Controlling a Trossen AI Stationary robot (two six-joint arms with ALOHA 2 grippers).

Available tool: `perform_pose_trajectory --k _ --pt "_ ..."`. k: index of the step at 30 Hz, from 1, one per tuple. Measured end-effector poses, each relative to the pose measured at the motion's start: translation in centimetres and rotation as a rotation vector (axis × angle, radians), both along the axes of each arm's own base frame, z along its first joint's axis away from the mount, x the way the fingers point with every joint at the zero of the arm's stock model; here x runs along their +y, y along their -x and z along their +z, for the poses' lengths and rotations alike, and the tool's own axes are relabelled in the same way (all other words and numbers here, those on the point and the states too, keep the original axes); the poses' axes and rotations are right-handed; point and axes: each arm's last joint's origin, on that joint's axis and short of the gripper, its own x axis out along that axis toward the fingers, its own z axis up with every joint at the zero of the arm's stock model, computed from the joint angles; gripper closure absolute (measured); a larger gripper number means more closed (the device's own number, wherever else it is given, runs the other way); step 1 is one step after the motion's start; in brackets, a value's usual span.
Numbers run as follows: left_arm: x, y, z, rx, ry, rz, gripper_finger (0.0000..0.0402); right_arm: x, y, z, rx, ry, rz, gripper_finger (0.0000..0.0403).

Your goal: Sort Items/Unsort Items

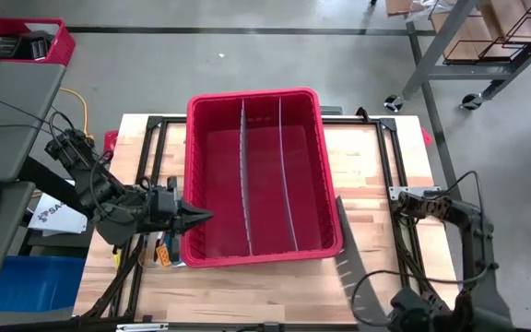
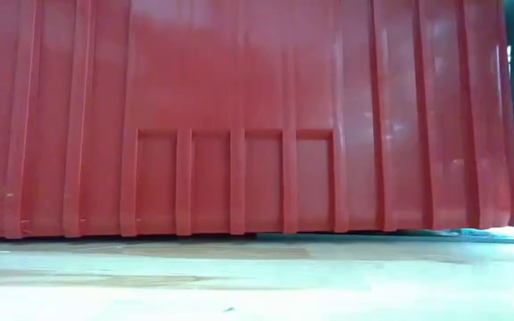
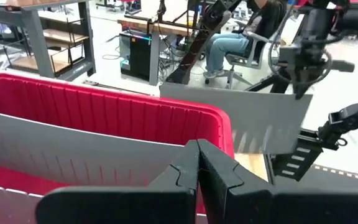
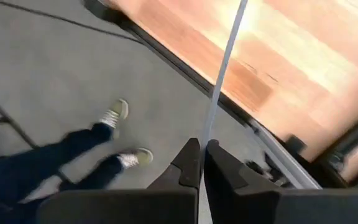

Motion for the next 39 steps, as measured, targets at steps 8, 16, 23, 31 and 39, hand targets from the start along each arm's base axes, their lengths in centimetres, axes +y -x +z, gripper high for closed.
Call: perform_pose_trajectory --k 8,16,23,31,39 --pt "-0.4 0.4 1.1 -0.075 0.143 -0.080 0.0401 -1.0 -0.6 2.6 -0.146 -0.044 -0.039 0.0402" --pt "-0.2 -0.1 2.8 -0.188 0.024 -0.139 0.0401 -1.9 -1.9 3.9 -0.173 -0.057 -0.025 0.0401" --pt "1.2 -0.9 1.8 -0.092 -0.066 -0.061 0.0401 -2.5 -4.7 -0.6 -0.003 0.035 -0.131 0.0402" --pt "1.8 -0.7 0.2 0.062 -0.181 -0.064 0.0401 -3.8 -9.1 -4.4 0.034 0.033 -0.242 0.0401" --pt "1.6 -0.2 -2.9 0.258 -0.189 -0.177 0.0401 -5.9 -11.6 -3.2 0.017 0.046 -0.237 0.0326"
